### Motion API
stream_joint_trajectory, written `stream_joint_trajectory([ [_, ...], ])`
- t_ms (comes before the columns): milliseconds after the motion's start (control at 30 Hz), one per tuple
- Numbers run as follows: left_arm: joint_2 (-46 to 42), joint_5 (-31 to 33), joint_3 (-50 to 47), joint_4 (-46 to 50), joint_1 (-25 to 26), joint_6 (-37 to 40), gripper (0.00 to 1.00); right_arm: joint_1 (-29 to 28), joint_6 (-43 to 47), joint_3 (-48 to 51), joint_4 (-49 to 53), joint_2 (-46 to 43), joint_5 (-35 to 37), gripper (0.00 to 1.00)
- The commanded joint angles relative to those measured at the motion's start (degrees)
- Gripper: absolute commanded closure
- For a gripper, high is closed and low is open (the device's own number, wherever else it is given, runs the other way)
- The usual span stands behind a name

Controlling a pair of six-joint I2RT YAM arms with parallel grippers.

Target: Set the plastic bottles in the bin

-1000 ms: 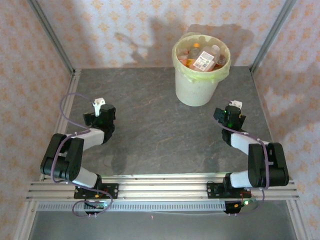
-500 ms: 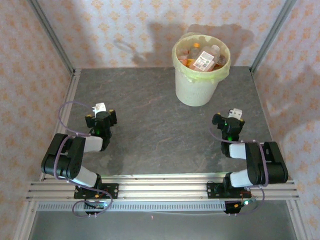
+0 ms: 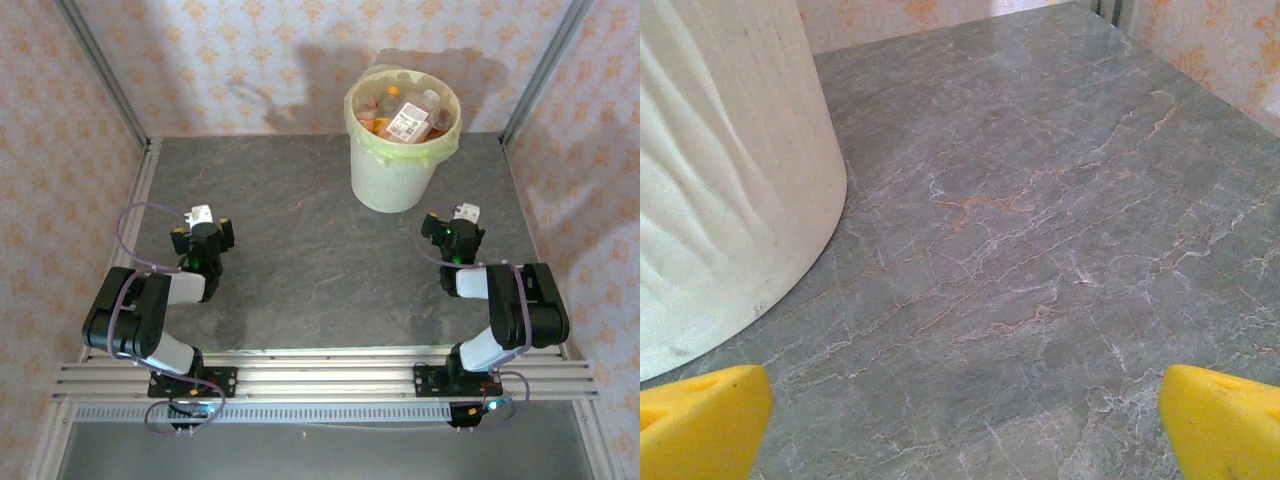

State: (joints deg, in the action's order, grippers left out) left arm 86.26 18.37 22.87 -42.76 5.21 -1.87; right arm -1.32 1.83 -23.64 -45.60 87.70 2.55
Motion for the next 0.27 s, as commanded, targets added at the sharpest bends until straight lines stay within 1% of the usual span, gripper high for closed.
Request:
stream_joint_trajectory([
  [0,-0.5,0.1,0.5,-1.8,-0.4,-0.3,0.00,0.1,0.7,-0.6,1.1,-0.1,-1.0,0.01],
  [233,-0.5,0.1,0.4,-1.9,-0.4,-0.2,0.00,0.2,0.7,-0.3,0.8,-0.4,-1.1,0.01],
])
